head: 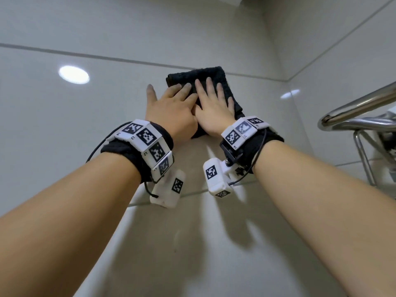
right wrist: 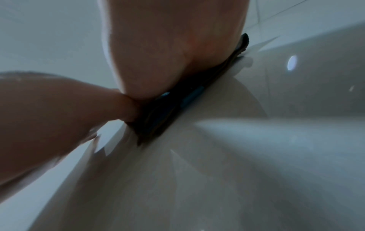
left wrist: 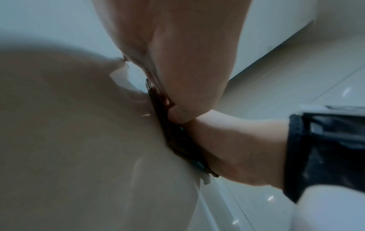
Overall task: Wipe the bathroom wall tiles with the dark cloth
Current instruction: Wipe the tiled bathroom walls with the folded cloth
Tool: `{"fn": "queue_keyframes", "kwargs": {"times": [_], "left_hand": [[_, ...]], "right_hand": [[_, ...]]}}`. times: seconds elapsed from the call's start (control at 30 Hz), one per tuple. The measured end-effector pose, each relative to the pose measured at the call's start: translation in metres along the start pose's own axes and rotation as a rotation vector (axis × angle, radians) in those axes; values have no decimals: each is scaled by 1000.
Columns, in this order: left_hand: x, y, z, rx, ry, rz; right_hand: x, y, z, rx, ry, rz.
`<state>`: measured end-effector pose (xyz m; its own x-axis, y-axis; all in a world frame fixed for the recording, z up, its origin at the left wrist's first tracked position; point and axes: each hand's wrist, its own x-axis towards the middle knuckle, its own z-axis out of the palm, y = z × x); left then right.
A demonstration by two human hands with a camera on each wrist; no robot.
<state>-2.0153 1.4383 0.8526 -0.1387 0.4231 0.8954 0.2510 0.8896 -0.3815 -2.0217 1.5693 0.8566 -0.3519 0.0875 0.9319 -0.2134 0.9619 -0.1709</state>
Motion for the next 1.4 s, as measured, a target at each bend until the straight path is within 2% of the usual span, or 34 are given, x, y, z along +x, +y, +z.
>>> {"fn": "queue_keyframes", "kwargs": {"times": [0.23, 0.5, 0.77, 1.03, 1.27, 1.4], "left_hand": [[53, 45, 9, 33, -123, 67], [50, 80, 12, 65, -216, 142], [16, 98, 17, 16, -260, 197], [-31, 88, 13, 8, -273, 206], [-92, 67, 8, 55, -276, 196], [-140, 53, 4, 74, -296, 177]], "right_hand": [[15, 53, -10, 57, 28, 133], [-5, 84, 0, 79, 42, 234], [-46, 92, 4, 86, -44, 326], [-88, 71, 11, 59, -97, 313], [-135, 37, 20, 8, -104, 244], [-163, 18, 26, -109, -5, 112]]}}
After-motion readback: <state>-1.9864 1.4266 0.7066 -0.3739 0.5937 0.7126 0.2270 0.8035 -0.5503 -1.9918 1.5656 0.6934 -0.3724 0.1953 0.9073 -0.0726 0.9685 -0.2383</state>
